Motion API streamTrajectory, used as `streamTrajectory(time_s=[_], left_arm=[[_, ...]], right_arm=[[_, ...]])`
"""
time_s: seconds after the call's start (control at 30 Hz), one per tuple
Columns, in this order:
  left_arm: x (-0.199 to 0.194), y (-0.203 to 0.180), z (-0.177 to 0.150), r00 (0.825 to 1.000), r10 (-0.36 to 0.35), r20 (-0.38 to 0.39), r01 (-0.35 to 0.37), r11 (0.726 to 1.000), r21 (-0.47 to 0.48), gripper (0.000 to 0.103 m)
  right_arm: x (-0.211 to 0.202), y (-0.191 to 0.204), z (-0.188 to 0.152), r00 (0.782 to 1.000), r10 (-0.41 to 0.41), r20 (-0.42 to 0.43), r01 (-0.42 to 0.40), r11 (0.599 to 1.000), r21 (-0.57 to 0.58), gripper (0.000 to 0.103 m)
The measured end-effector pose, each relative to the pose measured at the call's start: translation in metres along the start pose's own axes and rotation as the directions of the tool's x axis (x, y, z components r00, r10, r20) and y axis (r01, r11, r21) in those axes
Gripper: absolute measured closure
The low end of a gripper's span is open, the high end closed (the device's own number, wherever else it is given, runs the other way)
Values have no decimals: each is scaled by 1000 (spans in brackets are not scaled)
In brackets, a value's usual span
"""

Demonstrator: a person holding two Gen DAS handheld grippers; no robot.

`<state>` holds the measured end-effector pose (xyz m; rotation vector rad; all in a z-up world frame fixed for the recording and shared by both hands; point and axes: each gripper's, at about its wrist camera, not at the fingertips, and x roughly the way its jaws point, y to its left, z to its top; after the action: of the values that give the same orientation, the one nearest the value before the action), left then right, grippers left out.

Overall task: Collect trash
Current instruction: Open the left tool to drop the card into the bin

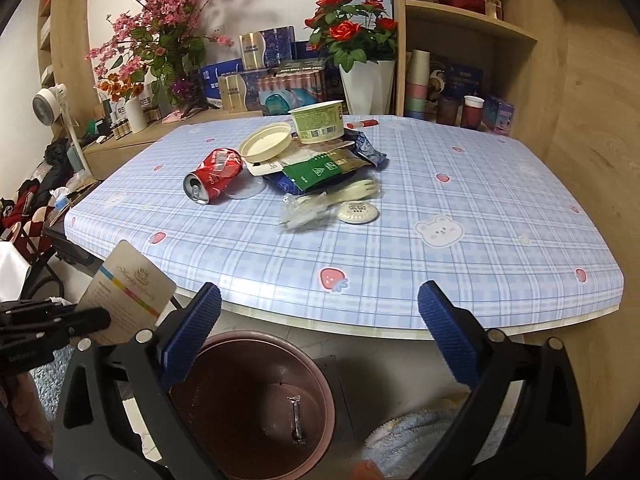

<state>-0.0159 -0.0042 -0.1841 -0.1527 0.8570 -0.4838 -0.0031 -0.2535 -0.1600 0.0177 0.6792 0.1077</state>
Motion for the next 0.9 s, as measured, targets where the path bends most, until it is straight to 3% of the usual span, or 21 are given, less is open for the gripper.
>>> streamTrajectory(time_s=[0.07, 0.1, 0.13, 0.2, 0.33, 0.43, 0.67, 0.9], left_arm=[[2, -5, 0, 999, -38, 0, 38, 999, 14, 89], [3, -8, 1, 998, -56, 8, 56, 998, 22, 82], [2, -9, 2, 998, -64, 17, 63, 998, 29, 64], [-3, -9, 5, 998, -42, 57, 40, 999, 28, 42], [-15, 7, 18, 991, 51, 120, -49, 999, -23, 18], [-25, 30, 31, 974, 148, 170, -134, 987, -88, 9], [-45, 72, 64, 917, 327, 229, -305, 944, -127, 6], [-62, 83, 84, 867, 407, 287, -393, 913, -108, 6]], right_arm=[[0, -2, 0, 1000, -3, 1, 3, 1000, 7, 6], [0, -3, 0, 1000, -4, 2, 4, 1000, 8, 6], [0, -4, 0, 1000, -5, 2, 5, 1000, 9, 6], [0, -5, 0, 1000, -7, 2, 7, 1000, 9, 6], [3, -7, 1, 1000, -16, -3, 16, 1000, 4, 6], [5, -6, 5, 1000, -16, -3, 16, 1000, -12, 6], [12, -1, 21, 1000, 11, -5, -11, 999, -51, 6], [16, -12, 35, 1000, 0, 17, 1, 999, -42, 6]])
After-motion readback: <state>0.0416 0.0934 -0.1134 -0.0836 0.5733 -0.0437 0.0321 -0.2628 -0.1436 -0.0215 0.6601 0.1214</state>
